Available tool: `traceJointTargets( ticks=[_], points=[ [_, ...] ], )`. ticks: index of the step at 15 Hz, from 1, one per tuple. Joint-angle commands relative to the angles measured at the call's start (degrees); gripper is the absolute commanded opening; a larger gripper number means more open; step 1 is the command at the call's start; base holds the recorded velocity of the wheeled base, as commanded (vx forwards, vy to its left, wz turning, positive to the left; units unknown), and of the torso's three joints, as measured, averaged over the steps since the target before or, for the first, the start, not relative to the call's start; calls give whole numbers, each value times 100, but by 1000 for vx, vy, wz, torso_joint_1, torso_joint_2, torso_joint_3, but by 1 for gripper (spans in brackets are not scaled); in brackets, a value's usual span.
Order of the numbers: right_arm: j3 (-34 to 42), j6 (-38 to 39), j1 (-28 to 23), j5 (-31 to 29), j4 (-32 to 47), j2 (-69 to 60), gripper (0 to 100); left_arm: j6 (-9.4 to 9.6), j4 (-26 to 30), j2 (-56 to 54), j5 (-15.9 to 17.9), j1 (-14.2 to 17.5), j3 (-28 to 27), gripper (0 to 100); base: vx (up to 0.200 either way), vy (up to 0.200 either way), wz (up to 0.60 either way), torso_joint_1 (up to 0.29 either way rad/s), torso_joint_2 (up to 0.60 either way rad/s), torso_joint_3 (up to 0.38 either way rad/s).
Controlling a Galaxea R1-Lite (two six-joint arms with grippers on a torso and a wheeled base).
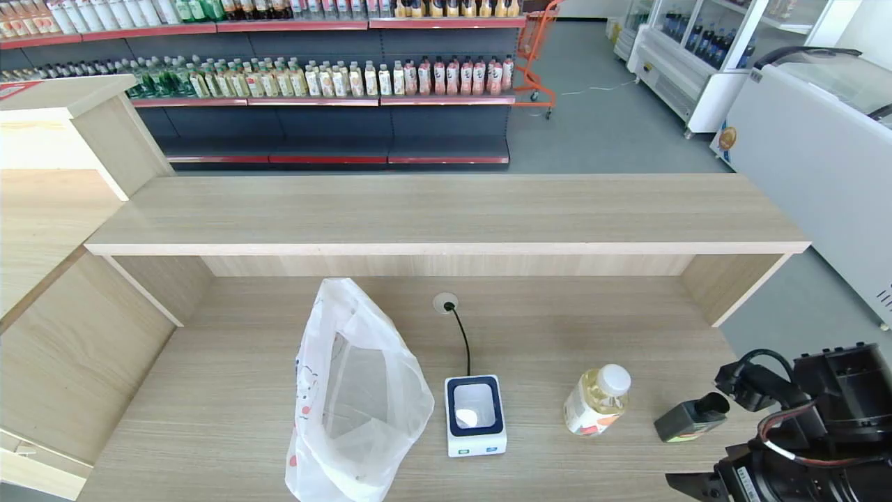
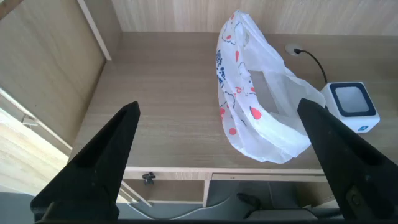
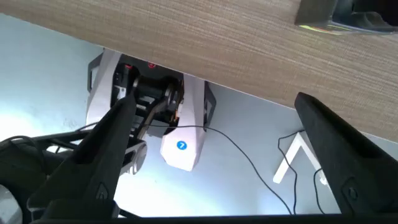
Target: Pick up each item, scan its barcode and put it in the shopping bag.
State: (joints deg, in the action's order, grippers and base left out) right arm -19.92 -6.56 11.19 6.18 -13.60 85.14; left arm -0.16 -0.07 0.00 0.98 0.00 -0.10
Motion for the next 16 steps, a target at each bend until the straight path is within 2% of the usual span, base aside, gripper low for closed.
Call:
traceJointTargets(
  ticks=[1, 3, 7, 11, 16],
  points=[
    [85, -21, -3, -3, -582, 776, 100, -2, -1, 0, -1, 0, 1, 100, 0, 0, 0, 0, 0, 0],
    [199, -12, 23, -3, -1443, 1224, 100, -2, -1, 0, -1, 0, 1, 100, 0, 0, 0, 0, 0, 0],
    [217, -12, 173, 6, -2269, 1840, 100, -2, -1, 0, -1, 0, 1, 100, 0, 0, 0, 0, 0, 0],
    [208, -12, 463, -3, -3658, 2657, 100, -2, -1, 0, -1, 0, 1, 100, 0, 0, 0, 0, 0, 0],
    [234, -12, 568, -12, -4801, 3378, 100, -2, -1, 0, -1, 0, 1, 100, 0, 0, 0, 0, 0, 0]
  ],
)
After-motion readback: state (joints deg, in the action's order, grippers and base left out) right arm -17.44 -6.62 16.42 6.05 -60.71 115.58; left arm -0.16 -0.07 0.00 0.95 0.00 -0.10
